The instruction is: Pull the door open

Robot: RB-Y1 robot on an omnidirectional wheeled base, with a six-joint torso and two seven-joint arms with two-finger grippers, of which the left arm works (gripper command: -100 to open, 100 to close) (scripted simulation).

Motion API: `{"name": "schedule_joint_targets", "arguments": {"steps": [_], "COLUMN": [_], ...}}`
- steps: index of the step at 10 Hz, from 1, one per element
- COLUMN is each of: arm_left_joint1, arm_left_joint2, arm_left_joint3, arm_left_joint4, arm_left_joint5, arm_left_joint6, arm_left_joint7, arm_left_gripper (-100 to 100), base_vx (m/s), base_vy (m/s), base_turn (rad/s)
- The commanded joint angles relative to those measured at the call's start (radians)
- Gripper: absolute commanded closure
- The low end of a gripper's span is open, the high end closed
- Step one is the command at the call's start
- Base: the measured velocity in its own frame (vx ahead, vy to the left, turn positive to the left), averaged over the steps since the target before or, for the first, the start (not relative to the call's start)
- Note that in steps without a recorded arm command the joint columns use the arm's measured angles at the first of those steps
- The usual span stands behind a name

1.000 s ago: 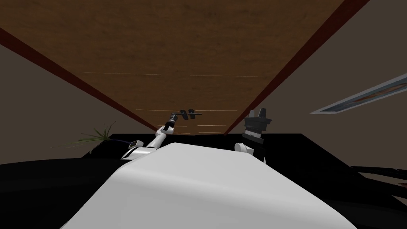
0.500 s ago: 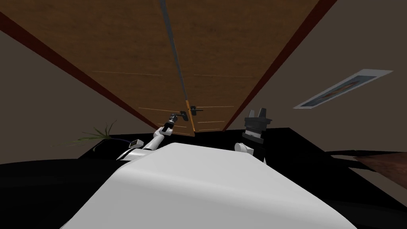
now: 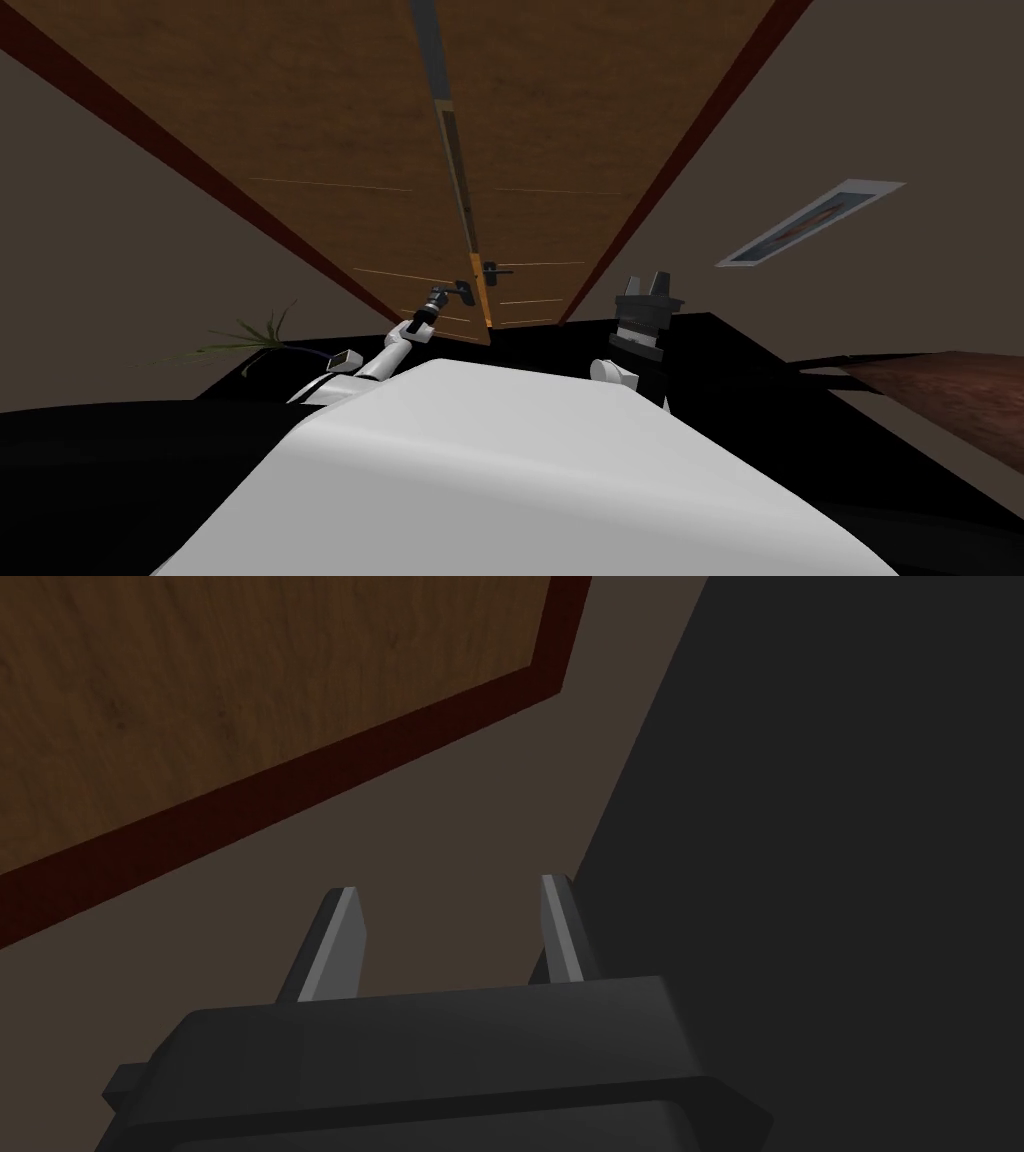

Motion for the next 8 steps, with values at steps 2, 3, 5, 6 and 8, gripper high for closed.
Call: {"name": "schedule_joint_targets", "arguments": {"steps": [2,3,5,6,8], "arm_left_joint1": [0.019,0.024,0.05,0.063,0.082], "arm_left_joint2": [0.02,0.026,0.052,0.065,0.084], "arm_left_joint3": [-0.019,-0.025,-0.053,-0.067,-0.087], "arm_left_joint4": [-0.013,-0.017,-0.036,-0.046,-0.059], "arm_left_joint5": [-0.003,-0.004,-0.009,-0.011,-0.015], "arm_left_joint6": [-0.025,-0.033,-0.067,-0.085,-0.11], "arm_left_joint7": [0.023,0.029,0.058,0.073,0.094], "arm_left_gripper": [100,100,100,100,100], "base_vx": [-0.08,-0.186,-0.202,-0.208,-0.2], "base_vy": [0.048,0.078,0.076,0.126,0.103], "base_turn": [-0.044,-0.104,-0.118,-0.126,-0.089]}}
